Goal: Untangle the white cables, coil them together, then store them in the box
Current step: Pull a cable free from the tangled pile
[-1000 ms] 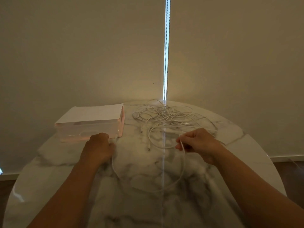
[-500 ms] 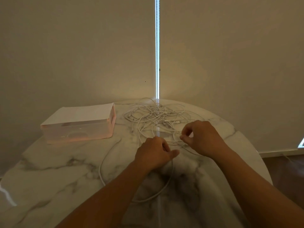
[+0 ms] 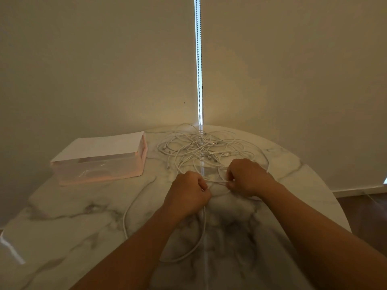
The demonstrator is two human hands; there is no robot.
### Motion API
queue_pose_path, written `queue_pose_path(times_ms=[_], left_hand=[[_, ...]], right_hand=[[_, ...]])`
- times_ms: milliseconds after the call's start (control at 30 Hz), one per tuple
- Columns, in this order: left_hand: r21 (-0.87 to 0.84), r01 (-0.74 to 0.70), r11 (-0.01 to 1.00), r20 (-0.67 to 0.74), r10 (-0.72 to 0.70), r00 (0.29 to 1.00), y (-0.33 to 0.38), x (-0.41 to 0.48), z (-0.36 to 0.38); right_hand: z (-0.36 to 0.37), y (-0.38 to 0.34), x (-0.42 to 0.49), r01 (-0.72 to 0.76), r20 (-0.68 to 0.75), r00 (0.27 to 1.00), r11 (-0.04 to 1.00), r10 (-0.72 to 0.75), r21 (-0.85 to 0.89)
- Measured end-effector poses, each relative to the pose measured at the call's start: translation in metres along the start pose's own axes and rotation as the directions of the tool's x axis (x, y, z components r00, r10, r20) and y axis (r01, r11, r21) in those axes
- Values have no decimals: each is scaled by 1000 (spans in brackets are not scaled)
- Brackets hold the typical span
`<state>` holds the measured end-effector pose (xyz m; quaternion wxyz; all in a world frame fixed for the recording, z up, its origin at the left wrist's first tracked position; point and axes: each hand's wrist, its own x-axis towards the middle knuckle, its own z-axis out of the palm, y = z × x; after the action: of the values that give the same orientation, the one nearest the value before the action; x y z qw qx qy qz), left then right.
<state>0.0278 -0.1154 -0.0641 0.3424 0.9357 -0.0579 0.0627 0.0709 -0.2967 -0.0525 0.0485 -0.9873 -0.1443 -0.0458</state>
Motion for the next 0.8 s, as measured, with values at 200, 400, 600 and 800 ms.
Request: queue_pose_path(times_ms=[200, 400, 600, 800], left_hand=[[-17, -23, 1000, -6, 23, 1000, -9, -8, -9], [-219, -26, 975, -50, 16, 999, -14, -16, -27], [-312, -125, 942, 262, 212, 942, -5, -31, -47], [-325, -161, 932, 658, 345, 669, 14, -46, -72]], right_hand=[[12, 21, 12, -42, -218, 974, 995, 60, 89], [12, 29, 21, -113, -188, 976, 994, 110, -8], [14, 36, 30, -129, -183, 972, 987, 145, 97], [17, 38, 40, -176, -202, 958, 974, 202, 139]])
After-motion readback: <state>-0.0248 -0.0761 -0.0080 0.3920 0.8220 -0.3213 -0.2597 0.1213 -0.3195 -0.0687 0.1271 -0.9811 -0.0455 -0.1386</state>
